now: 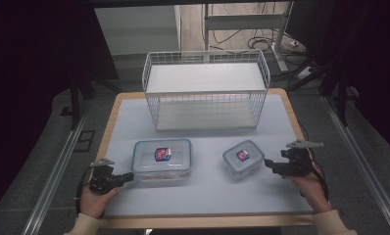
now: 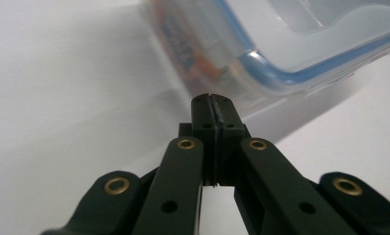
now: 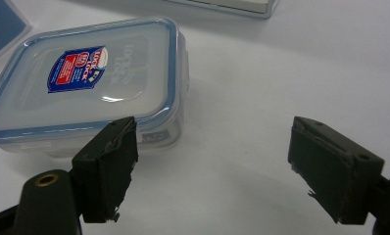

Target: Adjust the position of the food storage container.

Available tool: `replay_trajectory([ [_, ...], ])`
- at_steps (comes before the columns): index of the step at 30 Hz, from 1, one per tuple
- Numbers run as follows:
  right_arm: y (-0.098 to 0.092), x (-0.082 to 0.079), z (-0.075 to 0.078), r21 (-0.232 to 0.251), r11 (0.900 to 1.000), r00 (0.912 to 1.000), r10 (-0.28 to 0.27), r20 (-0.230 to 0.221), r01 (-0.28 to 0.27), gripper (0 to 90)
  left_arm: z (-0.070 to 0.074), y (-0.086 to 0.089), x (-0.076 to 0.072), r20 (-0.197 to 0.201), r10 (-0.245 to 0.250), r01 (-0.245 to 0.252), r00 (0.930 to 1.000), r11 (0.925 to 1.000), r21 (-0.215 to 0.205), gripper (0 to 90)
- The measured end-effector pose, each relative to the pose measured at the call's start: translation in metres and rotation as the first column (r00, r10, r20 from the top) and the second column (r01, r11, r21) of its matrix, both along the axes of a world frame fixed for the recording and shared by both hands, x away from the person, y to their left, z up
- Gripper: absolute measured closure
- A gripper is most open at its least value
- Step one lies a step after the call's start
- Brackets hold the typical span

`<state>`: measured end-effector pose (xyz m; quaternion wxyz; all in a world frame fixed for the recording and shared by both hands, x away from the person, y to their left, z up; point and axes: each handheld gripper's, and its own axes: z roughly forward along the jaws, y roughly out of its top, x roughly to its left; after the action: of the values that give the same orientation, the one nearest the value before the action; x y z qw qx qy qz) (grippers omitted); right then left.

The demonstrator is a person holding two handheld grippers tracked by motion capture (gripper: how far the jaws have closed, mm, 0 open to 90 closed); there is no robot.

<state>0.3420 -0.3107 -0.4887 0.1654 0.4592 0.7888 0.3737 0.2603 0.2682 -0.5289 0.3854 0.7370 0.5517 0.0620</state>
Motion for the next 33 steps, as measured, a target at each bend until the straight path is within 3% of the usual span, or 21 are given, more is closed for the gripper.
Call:
replay_trajectory([
  [2,0.000,0.000,0.000,0.001,1.000,1.0000,-0.001,-0.001,0.001,19.1,0.000,-0.001,0.001,-0.001,0.003,-0.003,1.0000,1.0000,-0.004,90.0],
  [3,0.000,0.000,0.000,-0.001,1.000,1.0000,-0.001,-0.001,0.001,19.1,0.001,-0.003,0.002,-0.001,0.011,-0.011,0.9999,0.9995,-0.031,90.0],
  [7,0.001,0.000,-0.001,0.000,1.000,1.0000,-0.001,-0.003,0.001,19.1,0.004,-0.011,0.008,0.007,0.034,-0.034,0.9994,0.9993,-0.018,90.0],
  [23,0.001,0.000,-0.001,0.001,1.000,1.0000,0.001,-0.003,-0.001,19.1,0.006,-0.045,0.031,0.003,-0.018,0.018,0.9998,0.9998,-0.001,90.0],
  [30,0.001,-0.001,0.003,0.016,1.000,0.9998,0.005,0.020,-0.005,19.1,0.007,-0.044,0.031,0.003,-0.026,0.026,0.9996,0.9995,-0.020,89.5],
  [33,0.002,-0.003,0.009,0.054,0.998,0.9992,0.016,0.035,-0.018,19.1,0.009,-0.035,0.026,0.018,-0.009,0.009,0.9998,0.9993,-0.037,89.4],
])
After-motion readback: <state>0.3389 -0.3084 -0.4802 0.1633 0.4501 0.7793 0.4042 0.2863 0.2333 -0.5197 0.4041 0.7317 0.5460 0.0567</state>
